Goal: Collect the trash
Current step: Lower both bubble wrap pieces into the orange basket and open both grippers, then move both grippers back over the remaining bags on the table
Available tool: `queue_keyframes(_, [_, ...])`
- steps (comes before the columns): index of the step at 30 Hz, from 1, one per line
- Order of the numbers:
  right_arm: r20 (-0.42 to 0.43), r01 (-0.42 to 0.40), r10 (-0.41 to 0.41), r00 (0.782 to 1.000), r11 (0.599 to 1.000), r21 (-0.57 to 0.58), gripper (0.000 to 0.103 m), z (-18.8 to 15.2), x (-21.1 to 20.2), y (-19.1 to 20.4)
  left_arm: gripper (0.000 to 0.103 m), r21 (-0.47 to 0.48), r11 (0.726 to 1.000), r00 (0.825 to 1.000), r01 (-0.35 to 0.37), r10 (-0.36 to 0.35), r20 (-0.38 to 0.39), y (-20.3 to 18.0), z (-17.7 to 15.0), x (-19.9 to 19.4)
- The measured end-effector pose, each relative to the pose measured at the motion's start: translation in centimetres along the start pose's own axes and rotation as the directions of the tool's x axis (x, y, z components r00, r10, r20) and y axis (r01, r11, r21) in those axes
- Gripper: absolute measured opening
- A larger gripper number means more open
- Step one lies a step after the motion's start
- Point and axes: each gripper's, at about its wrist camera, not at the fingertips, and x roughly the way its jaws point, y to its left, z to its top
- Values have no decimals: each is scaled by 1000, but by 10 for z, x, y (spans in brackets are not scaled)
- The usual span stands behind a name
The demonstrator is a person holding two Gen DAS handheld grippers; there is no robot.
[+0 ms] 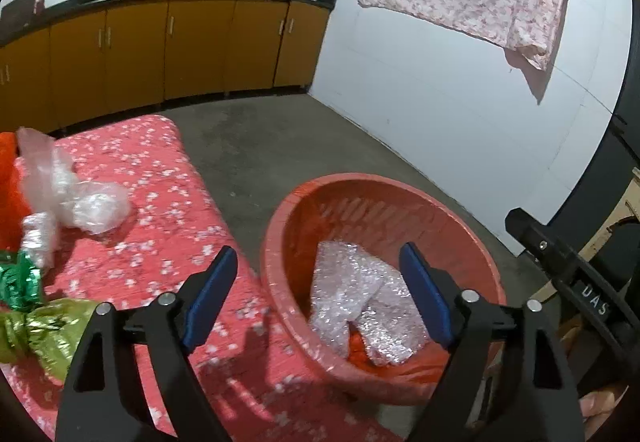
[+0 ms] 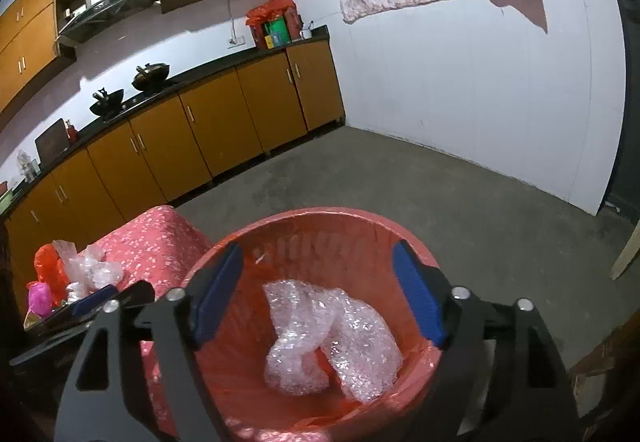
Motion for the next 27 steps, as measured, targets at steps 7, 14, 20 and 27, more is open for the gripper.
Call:
queue_keyframes(7, [10, -41, 41, 999, 999, 4, 86, 1, -8, 15, 89, -7, 999, 998, -42, 42, 49, 15, -5, -33])
queue_keyframes(14, [0, -97, 98, 995, 994, -55, 86, 0, -20, 47, 91, -16, 993, 985, -116, 117, 123, 39, -13, -83])
queue_keyframes(20, [-35, -196, 193, 981, 969, -147, 86, -12, -33, 98, 91, -58, 970, 951, -235, 242, 194, 76, -29, -132])
queue_keyframes(27, [-116, -313, 293, 949, 920, -237, 84, -39, -39, 160, 91, -142, 903, 883, -406, 428, 195, 132, -50, -168])
